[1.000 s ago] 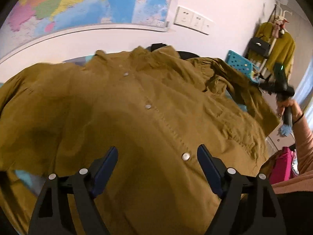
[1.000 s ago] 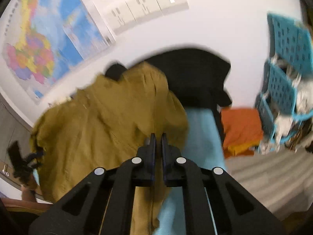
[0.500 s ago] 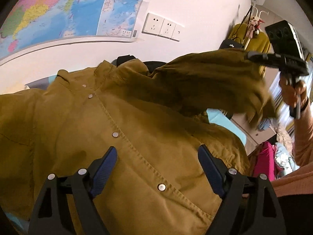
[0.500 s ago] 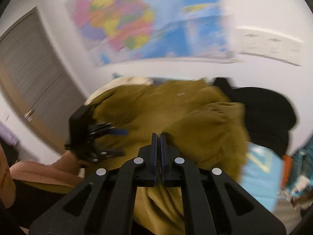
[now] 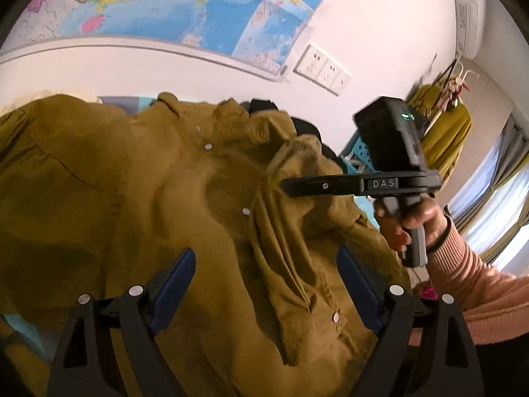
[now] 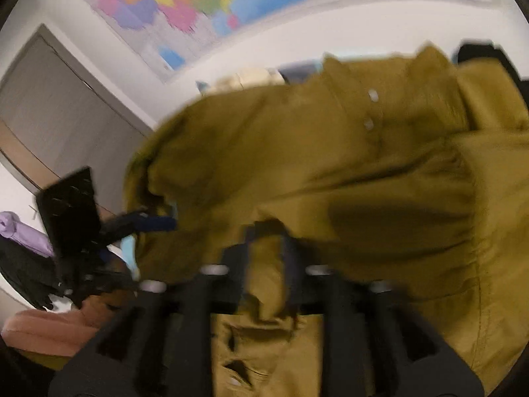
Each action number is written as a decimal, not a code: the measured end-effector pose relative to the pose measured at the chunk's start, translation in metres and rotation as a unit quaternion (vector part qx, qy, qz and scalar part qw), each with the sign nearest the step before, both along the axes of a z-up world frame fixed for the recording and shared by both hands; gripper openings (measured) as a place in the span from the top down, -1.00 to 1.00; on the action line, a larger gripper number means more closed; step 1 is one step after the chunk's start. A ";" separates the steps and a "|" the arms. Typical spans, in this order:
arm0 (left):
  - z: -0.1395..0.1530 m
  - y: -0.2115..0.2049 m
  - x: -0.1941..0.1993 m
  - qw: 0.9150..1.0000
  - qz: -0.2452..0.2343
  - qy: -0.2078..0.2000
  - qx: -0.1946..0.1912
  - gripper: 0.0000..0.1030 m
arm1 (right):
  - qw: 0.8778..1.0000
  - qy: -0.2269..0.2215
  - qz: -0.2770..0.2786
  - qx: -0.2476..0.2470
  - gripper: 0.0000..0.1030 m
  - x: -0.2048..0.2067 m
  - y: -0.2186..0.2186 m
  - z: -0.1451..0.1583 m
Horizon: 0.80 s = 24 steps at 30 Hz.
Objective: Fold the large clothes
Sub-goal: 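Grasp the jacket front with the right gripper and fold it toward the left gripper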
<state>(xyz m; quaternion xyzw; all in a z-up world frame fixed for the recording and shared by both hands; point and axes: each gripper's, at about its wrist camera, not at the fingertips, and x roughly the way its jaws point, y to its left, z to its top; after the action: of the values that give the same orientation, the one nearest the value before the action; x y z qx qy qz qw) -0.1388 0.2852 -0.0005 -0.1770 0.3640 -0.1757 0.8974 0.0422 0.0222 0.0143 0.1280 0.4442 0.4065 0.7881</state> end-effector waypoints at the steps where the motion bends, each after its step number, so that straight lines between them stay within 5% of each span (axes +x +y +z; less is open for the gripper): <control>1: -0.003 -0.004 0.003 1.000 -0.001 0.008 0.006 -0.68 | 1.000 -0.005 0.002 -0.005 0.16 -0.001 -0.003 -0.001; 4: -0.015 -0.021 0.016 0.999 -0.025 0.032 0.021 -0.68 | 0.998 -0.051 -0.020 0.010 0.06 -0.007 -0.039 0.018; 7: -0.028 -0.036 0.029 0.997 -0.048 0.059 0.029 -0.69 | 0.990 -0.084 -0.109 0.020 -0.24 0.000 -0.098 0.035; 11: -0.048 -0.054 0.047 0.991 -0.057 0.104 0.070 -0.63 | 0.977 -0.063 -0.202 0.000 -0.34 0.025 -0.161 0.020; 13: -0.051 -0.055 0.050 0.988 -0.063 0.113 0.082 0.16 | 0.971 -0.047 -0.235 -0.012 -0.35 0.037 -0.181 0.007; 15: -0.052 -0.049 0.052 0.987 -0.068 0.126 0.077 0.72 | 0.969 -0.021 -0.246 0.006 -0.36 0.048 -0.199 -0.010; 19: -0.029 -0.014 0.050 0.991 -0.032 0.112 0.068 0.85 | 0.967 0.003 -0.256 0.014 -0.43 0.066 -0.211 -0.038; 23: 0.002 0.025 0.055 0.991 0.021 0.095 0.091 0.85 | 0.976 0.026 -0.195 0.093 -0.40 0.069 -0.205 -0.050; 24: 0.007 0.034 0.058 0.990 0.029 0.093 0.098 0.85 | 0.979 0.026 -0.176 0.099 -0.18 0.069 -0.201 -0.049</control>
<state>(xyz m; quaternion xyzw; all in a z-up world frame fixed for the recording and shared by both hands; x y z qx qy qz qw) -0.0808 0.3193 0.0067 -0.1148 0.4563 -0.0960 0.8771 0.1115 -0.1785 -0.0351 0.2918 0.3931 0.2998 0.8188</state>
